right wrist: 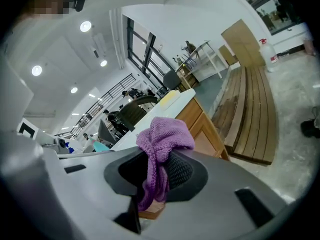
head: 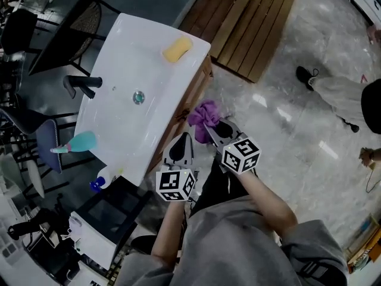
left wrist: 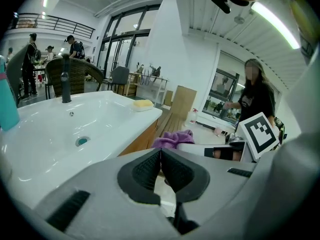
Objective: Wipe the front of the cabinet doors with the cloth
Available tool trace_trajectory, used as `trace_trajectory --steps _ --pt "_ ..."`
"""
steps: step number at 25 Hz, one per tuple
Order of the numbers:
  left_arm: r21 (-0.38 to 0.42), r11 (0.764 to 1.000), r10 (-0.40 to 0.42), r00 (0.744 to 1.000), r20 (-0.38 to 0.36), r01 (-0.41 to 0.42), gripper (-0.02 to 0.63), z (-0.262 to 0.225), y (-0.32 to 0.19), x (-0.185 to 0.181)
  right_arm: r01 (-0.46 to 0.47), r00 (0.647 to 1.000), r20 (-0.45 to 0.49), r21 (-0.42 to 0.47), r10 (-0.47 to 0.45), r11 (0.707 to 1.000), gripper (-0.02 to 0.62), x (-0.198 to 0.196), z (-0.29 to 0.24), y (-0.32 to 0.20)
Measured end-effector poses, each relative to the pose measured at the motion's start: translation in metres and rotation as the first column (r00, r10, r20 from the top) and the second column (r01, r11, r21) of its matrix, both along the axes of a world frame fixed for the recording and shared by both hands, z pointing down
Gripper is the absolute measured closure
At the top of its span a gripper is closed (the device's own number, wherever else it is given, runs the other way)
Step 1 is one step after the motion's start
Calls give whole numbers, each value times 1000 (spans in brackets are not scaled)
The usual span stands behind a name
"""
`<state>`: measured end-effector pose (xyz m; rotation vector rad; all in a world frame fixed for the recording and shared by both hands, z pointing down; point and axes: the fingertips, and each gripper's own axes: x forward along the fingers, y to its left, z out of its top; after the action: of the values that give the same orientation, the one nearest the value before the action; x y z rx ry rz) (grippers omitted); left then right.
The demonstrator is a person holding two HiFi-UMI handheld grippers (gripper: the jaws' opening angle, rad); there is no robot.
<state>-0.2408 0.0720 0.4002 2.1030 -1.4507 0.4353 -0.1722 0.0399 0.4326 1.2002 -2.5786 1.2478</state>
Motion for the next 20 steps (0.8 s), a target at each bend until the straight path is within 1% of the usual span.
trace_trajectory --steps 5,8,11,16,20 --pt "-25 999 -34 999 30 35 597 14 -16 1 45 998 37 -43 -44 998 509 -6 23 -14" --pt "-37 997 -70 997 46 71 598 23 -22 -5 49 997 61 -62 -45 997 509 -9 36 -26" --pt "-55 995 -83 995 57 86 598 35 -27 -8 37 996 78 -85 -30 996 509 -10 54 -36" --pt "-61 996 -60 994 89 65 598 55 -38 -3 15 993 115 -120 -1 993 509 -17 85 -48" --pt "-78 996 -39 995 94 47 598 64 -40 -2 4 990 143 -136 16 991 509 -29 97 -49"
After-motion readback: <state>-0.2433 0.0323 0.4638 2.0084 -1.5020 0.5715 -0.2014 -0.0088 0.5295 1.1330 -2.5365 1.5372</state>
